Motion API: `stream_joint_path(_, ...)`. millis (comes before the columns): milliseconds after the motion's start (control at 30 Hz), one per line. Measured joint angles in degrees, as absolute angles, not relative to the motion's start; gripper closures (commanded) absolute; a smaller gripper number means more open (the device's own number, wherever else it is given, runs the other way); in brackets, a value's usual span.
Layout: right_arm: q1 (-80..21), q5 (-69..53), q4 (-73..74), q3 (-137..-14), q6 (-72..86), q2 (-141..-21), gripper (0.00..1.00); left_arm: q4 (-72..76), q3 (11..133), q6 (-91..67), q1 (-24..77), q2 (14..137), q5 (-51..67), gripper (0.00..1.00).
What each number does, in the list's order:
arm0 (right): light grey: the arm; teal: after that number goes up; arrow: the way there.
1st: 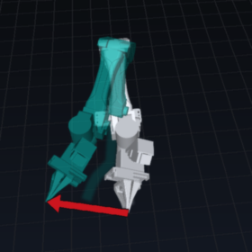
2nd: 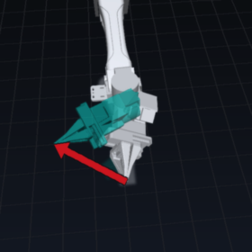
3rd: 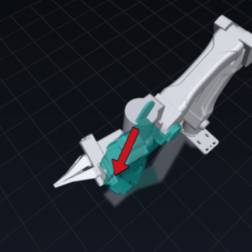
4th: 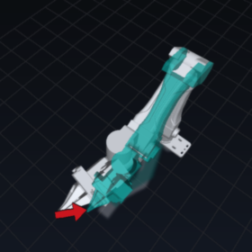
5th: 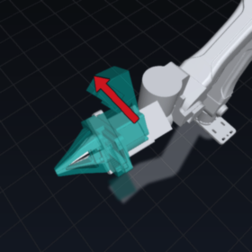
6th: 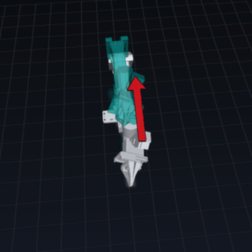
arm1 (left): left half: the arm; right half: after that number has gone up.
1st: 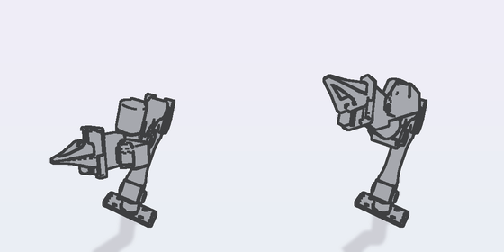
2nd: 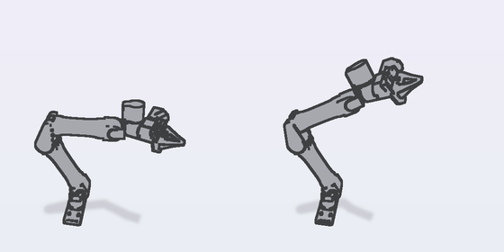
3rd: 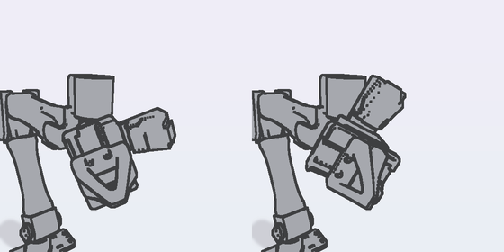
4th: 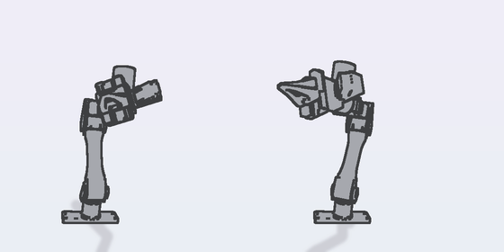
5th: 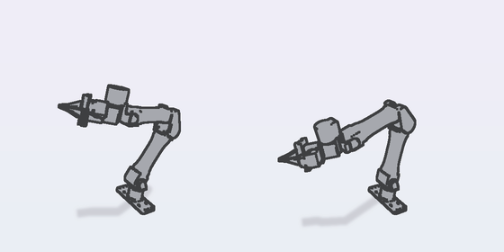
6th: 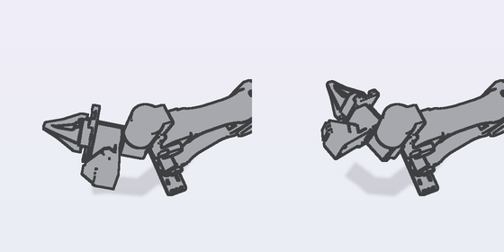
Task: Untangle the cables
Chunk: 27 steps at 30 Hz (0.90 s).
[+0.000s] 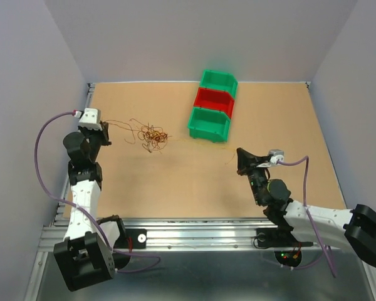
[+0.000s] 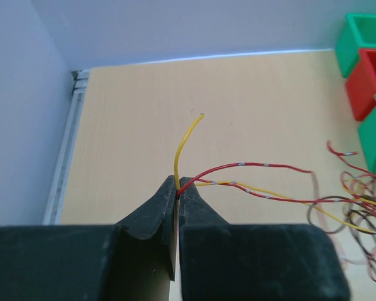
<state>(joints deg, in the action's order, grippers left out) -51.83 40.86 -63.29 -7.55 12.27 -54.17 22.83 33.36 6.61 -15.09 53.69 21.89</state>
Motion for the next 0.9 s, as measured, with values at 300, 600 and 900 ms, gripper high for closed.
stream_joint_path(300, -51.66, 20.45, -56.86, -13.13, 7.38, -66.98, 0.17, 22.74, 32.01, 12.56, -8.03, 50.41, 45.5, 1.0)
stream_joint_path(600, -51.68, -0.27, -55.79, -31.38, 1.39, -89.17, 0.08, 17.3, 30.46, 19.46, 4.78, 42.48, 51.29, 1.0)
stream_joint_path(900, -51.59, -10.76, -61.21, -43.51, -0.38, -104.84, 0.06, 11.68, 35.44, 19.18, 5.17, 38.46, 53.82, 1.0)
